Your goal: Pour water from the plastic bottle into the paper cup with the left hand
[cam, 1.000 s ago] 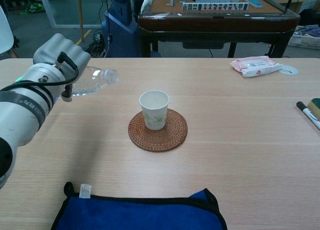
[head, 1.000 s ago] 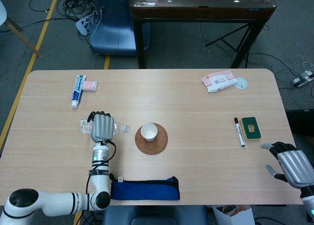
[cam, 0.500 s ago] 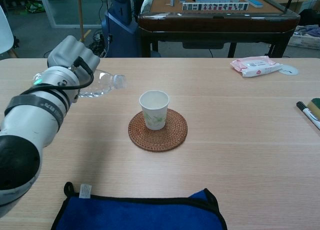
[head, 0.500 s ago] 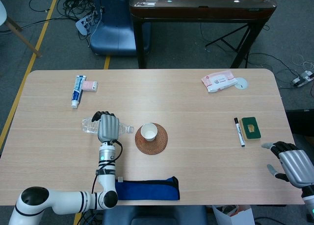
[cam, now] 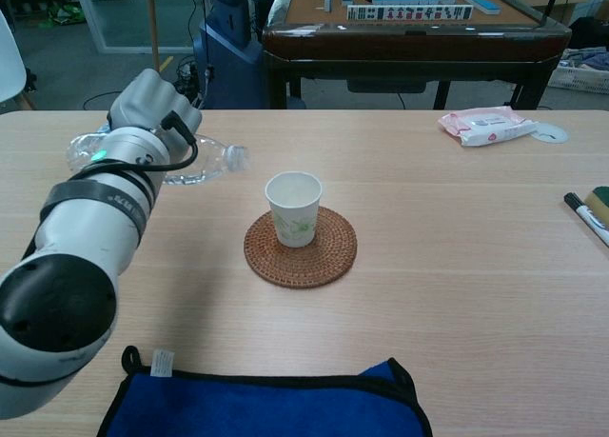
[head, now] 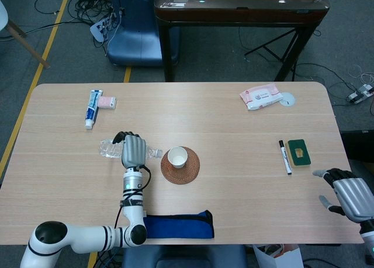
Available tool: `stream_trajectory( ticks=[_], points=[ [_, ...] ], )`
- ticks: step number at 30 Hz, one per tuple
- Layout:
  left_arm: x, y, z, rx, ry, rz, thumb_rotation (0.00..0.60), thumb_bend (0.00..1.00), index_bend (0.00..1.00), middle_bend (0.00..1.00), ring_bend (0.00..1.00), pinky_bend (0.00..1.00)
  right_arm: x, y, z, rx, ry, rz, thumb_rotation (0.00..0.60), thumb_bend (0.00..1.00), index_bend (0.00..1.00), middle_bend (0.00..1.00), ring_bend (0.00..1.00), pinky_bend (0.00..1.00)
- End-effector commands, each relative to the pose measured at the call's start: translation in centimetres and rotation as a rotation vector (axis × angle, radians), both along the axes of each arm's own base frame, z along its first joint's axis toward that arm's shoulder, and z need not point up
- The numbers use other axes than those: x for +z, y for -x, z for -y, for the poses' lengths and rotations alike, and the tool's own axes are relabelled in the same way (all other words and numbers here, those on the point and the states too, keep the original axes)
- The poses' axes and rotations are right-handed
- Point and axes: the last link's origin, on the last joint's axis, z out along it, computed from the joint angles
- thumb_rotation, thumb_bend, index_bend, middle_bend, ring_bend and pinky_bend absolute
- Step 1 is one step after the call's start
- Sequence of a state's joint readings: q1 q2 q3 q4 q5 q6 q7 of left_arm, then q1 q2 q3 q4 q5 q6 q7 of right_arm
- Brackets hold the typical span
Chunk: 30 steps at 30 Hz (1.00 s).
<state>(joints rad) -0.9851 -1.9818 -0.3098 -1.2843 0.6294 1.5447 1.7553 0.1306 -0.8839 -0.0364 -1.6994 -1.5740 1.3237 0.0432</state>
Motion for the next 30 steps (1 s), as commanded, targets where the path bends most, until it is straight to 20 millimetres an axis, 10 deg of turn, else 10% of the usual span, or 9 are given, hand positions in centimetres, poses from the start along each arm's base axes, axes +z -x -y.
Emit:
stream_trajectory(
  ticks=[1, 30],
  points=[
    [-0.2, -0.3, 0.0, -0.003, 0.002, -0.007, 0.600, 0.12, 0.75, 0.76, 0.49, 0.51, 0.1, 0.0, 0.0, -0.001, 0.001, 0.001, 0.600, 0.31, 0.29, 0.32, 0.25, 0.33],
    [-1.1, -1.9, -0.5, -0.027, -0.043, -0.121, 0.600, 0.13, 0.75, 0.76, 0.49, 0.52, 0.5, -0.1, 0.2, -0.004, 0.006, 0.014, 0.600, 0.31, 0.29, 0.32, 0.25, 0.33]
  ],
)
